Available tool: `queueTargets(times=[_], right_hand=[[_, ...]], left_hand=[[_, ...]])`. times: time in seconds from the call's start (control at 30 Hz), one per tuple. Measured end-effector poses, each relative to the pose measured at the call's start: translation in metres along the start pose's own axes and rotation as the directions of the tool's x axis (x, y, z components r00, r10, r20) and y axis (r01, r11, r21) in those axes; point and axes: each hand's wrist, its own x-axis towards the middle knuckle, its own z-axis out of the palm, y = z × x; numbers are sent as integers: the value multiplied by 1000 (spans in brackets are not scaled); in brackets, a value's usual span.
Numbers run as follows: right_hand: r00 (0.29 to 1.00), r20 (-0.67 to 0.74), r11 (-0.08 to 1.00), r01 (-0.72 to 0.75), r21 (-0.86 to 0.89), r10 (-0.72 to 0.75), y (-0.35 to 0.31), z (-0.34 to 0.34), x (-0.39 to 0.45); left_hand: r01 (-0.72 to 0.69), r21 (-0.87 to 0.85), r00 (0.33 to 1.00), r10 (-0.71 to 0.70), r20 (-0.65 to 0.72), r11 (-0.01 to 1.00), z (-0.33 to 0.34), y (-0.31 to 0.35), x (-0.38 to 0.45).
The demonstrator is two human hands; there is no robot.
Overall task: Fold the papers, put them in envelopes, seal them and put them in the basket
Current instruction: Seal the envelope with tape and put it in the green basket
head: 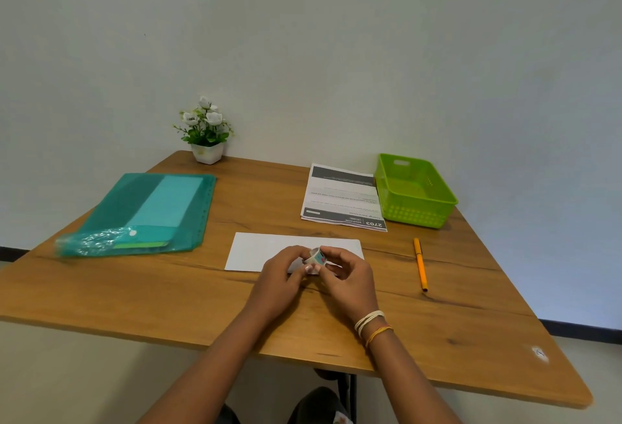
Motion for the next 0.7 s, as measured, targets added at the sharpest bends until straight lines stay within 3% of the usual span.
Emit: queueTargets(times=[0.2, 0.43, 0.7], right_hand=[[1000, 4, 998, 20, -57, -20, -2, -1, -1], [986, -34, 969, 155, -191, -165, -5, -1, -4], [997, -44, 981, 56, -186, -65, -2, -1, -1]], left_hand=[[9, 38, 1000, -9, 0, 999, 2, -2, 0], [25, 9, 998, -25, -56, 1000, 1, 1, 0], [-32, 28, 993, 35, -113, 999, 0, -2, 3]])
